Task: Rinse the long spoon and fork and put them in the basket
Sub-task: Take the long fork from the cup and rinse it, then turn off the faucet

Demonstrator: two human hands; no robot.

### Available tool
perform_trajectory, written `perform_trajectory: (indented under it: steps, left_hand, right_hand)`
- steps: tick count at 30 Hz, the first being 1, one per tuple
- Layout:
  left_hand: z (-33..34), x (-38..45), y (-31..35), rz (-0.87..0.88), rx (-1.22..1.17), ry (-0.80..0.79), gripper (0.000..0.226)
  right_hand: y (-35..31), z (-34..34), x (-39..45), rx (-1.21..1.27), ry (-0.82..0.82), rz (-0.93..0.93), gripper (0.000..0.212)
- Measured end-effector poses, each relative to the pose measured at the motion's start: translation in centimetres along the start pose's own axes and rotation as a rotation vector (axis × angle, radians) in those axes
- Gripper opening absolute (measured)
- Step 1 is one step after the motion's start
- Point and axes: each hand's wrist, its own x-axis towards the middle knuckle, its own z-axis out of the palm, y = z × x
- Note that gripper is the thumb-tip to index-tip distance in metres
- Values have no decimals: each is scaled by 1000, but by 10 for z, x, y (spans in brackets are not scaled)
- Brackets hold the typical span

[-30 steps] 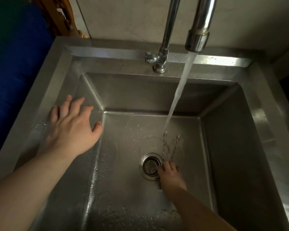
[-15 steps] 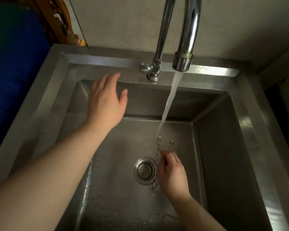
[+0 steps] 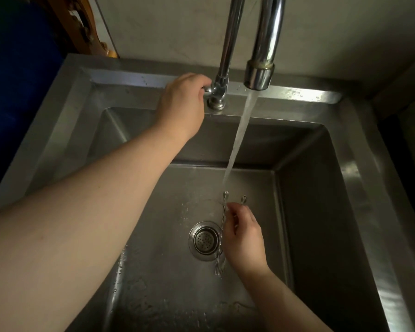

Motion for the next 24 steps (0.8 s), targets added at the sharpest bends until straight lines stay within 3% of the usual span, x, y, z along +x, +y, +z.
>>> perform_trajectory:
  steps: [18, 24]
  left_hand:
    - [6, -29, -6, 121, -29, -47, 33]
    - [10, -36, -6, 117, -16, -54, 38]
  right_hand:
    - [14, 11, 2, 6, -8, 63, 22]
    - [49, 24, -10, -59, -121, 273, 26]
